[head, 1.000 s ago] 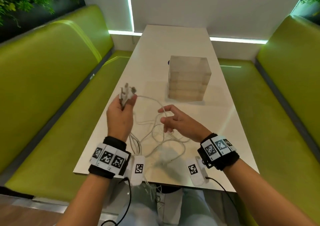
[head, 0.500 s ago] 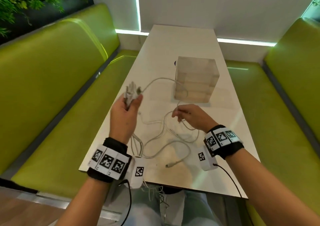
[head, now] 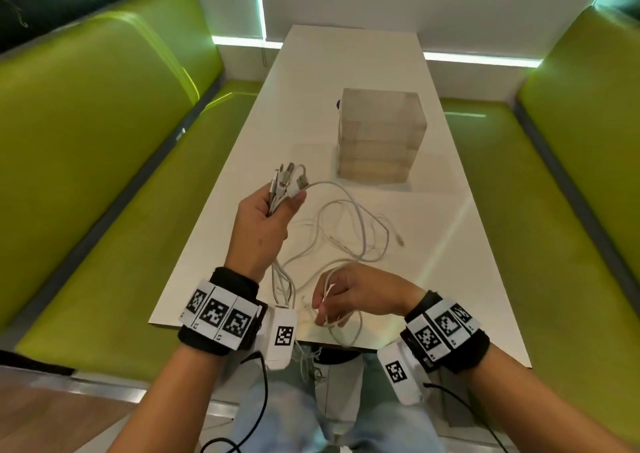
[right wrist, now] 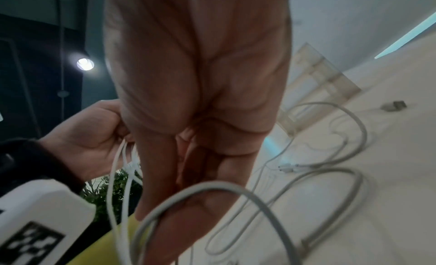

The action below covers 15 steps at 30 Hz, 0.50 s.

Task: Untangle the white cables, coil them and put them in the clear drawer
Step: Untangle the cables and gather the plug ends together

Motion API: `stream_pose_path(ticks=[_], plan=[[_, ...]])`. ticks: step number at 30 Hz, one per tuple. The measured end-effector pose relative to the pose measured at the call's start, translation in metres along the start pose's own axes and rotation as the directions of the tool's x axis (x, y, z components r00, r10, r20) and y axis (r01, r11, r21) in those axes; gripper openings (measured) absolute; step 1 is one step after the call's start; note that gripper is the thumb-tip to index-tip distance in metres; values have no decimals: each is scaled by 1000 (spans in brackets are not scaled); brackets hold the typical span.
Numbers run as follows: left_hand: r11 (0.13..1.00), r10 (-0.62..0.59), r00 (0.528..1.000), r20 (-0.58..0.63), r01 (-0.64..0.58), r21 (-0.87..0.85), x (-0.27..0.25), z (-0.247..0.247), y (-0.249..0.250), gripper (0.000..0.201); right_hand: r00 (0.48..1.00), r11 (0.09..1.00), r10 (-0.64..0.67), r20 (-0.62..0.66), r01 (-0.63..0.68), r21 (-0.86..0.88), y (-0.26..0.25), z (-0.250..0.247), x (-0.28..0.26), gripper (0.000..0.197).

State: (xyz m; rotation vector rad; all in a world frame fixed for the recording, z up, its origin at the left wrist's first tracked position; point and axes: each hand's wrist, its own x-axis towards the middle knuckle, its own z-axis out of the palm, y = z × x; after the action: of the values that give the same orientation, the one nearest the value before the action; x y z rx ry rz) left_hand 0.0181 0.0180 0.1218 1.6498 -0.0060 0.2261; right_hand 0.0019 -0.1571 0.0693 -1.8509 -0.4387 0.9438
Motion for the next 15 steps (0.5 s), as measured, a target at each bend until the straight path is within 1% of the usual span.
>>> stream_pose_path(ticks=[2, 5, 8, 10, 11, 12, 13, 14, 15], plan=[[1000, 15, 1000, -21, -15, 0, -1, -1, 3, 16, 998, 993, 19, 67, -27, 117, 1, 8, -7, 8], [999, 30, 998, -46, -31, -15, -2, -2, 7, 15, 992, 978, 11, 126, -37, 205, 0, 12, -15, 7], [999, 35, 998, -46, -36, -15, -3, -1, 6, 15, 992, 965, 8, 128, -41, 257, 4, 12, -20, 7], [999, 35, 999, -32, -36, -23, -4, 0, 6, 18, 990, 962, 37, 139, -73, 262, 11, 14, -21, 8], [999, 33, 999, -23, -33, -31, -4, 1, 6, 21, 988, 968, 51, 146, -85, 235, 16, 17, -20, 9], [999, 30, 999, -13, -31, -36, -5, 2, 6, 23, 987, 983, 63, 148, -87, 162, 22, 19, -18, 12], [999, 28, 1000, -1, -28, -38, -6, 2, 6, 24, 988, 996, 78, 137, -84, 40, 28, 21, -16, 17], [999, 26, 1000, 14, -26, -35, -6, 2, 6, 25, 990, 992, 93, 108, -83, -93, 33, 21, -13, 27], [999, 26, 999, 34, -25, -30, -7, 2, 6, 26, 992, 978, 105, 63, -91, -188, 38, 20, -11, 39]])
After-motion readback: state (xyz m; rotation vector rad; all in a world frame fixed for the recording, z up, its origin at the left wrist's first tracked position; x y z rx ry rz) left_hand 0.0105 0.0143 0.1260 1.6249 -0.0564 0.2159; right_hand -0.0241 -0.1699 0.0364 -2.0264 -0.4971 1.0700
